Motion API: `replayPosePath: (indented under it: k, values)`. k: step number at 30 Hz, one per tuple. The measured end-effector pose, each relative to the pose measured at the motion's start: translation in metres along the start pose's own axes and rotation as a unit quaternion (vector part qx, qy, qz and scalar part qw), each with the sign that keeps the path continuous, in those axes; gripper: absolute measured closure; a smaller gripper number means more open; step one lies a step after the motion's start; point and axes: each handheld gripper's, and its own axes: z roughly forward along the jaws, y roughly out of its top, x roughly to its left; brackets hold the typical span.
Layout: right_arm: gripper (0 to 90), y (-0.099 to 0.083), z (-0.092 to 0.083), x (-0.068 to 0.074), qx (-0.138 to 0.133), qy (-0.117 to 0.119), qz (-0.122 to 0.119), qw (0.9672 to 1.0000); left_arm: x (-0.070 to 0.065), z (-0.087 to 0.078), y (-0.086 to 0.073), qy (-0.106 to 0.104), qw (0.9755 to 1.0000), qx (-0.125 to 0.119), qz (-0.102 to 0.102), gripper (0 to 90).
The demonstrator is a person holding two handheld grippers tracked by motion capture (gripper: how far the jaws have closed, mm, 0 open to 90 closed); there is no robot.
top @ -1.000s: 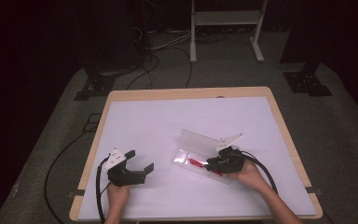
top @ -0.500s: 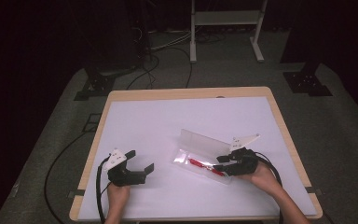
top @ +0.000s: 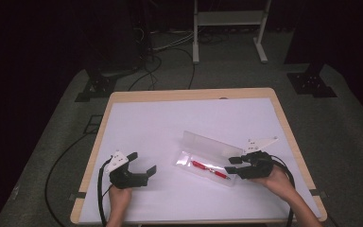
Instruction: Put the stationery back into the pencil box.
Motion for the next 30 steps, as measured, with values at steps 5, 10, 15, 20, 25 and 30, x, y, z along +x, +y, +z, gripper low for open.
replayPosePath:
  k: [5, 10, 15, 20, 25, 30]
  values:
    - [54.1, -0.009, -0.014, -0.001, -0.005, -0.009, 0.005, 0.9999, 0.0, 0.0, 0.0, 0.0, 1.0, 0.001, 0.0, 0.0]
    - [53.8, -0.018, -0.027, -0.002, -0.01, -0.019, 0.013, 0.9997, 0.0, 0.0, 0.0, 0.0, 1.0, 0.001, 0.0, 0.0]
    - [53.3, -0.027, -0.038, -0.002, -0.011, -0.029, 0.02, 0.9993, -0.001, 0.0, 0.0, 0.0, 1.0, 0.001, -0.001, 0.0]
    - [52.4, -0.038, -0.047, -0.004, -0.016, -0.037, 0.028, 0.9988, -0.001, 0.0, 0.0, 0.0, 1.0, 0.001, -0.001, 0.0]
    - [50.1, -0.053, -0.057, -0.005, -0.016, -0.051, 0.043, 0.9977, -0.001, 0.0, 0.0, 0.0, 1.0, 0.001, -0.001, 0.0]
    - [45.3, -0.075, -0.068, -0.002, -0.033, -0.071, 0.058, 0.9953, 0.0, 0.001, 0.0, 0.001, 1.0, 0.0, -0.002, 0.0]
